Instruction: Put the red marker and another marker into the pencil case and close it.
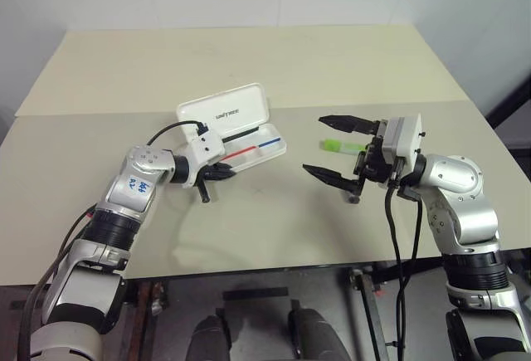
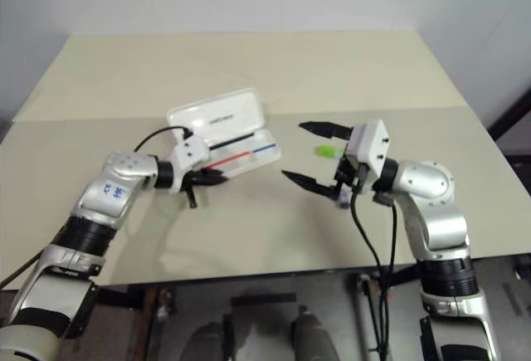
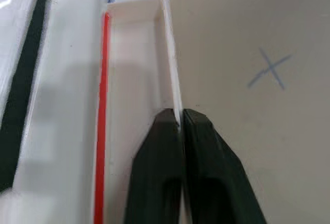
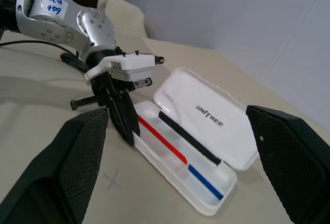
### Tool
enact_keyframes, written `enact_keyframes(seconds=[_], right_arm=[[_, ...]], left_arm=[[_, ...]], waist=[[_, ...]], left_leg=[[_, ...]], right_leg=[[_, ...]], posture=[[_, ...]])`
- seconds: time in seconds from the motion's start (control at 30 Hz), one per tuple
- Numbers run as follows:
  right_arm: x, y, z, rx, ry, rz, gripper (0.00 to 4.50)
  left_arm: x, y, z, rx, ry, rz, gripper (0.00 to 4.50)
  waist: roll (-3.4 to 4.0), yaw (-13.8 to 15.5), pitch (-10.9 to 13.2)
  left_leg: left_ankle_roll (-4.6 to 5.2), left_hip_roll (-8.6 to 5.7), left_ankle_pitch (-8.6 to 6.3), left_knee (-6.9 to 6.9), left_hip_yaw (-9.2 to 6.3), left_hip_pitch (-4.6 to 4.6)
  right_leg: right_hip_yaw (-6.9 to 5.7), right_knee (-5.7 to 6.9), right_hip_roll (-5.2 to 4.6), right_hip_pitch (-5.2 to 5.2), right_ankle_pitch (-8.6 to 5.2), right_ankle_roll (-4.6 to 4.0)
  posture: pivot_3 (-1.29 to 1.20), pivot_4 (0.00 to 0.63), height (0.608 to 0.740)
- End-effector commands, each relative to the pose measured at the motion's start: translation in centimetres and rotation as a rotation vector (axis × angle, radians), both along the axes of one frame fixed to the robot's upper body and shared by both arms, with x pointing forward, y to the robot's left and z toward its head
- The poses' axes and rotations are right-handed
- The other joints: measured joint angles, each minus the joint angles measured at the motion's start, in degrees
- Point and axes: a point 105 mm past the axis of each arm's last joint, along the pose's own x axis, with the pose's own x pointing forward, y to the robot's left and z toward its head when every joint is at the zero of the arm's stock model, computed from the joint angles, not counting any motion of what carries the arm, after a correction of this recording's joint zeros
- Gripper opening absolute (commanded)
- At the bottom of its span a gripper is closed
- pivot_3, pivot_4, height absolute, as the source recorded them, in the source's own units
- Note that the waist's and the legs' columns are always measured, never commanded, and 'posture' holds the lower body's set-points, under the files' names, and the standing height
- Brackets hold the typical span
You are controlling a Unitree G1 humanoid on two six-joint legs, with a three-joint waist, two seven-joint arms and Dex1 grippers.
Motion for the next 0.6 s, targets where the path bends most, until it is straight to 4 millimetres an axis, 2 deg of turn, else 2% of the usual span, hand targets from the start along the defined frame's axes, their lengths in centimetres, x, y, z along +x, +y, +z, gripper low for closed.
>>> enact_keyframes(seconds=[0.03, 0.27, 0.4, 0.6], right_arm=[[-0.7, -0.1, 2.0, 0.014, -0.083, 0.009, 4.50], [-0.4, -0.1, 1.9, 0.009, -0.077, 0.009, 4.50], [-0.2, -0.2, 1.4, 0.009, -0.058, 0.009, 4.50], [-0.2, 0.4, 1.1, 0.025, -0.045, 0.022, 4.50]], left_arm=[[-0.3, 0.0, -1.4, 0.048, 0.031, 0.000, 0.04], [-1.7, -1.1, -0.4, 0.013, 0.000, -0.133, 0.04], [-4.4, -1.7, -0.5, 0.061, -0.080, -0.319, 0.04], [-5.9, -0.8, -1.0, 0.087, -0.078, -0.378, 0.04]], waist=[[0.00, 0.07, 0.00], [0.00, 0.29, 0.00], [0.00, 0.30, 0.00], [0.00, 0.27, 0.00]], left_leg=[[0.01, -0.01, 0.00, 0.01, 0.02, 0.00], [0.01, -0.01, -0.01, -0.09, 0.02, 0.00], [0.00, 0.01, -0.01, -0.24, 0.03, -0.02], [0.02, 0.02, -0.02, -0.26, 0.07, -0.03]], right_leg=[[0.03, 0.00, -0.01, 0.02, 0.00, 0.01], [0.04, -0.08, 0.00, 0.00, 0.01, 0.01], [0.02, -0.22, 0.00, -0.04, -0.01, -0.02], [0.01, -0.26, -0.01, -0.05, -0.03, -0.05]], posture=[[0.00, 0.150, 0.740], [0.00, 0.150, 0.740], [0.00, 0.150, 0.740], [0.00, 0.150, 0.740]])
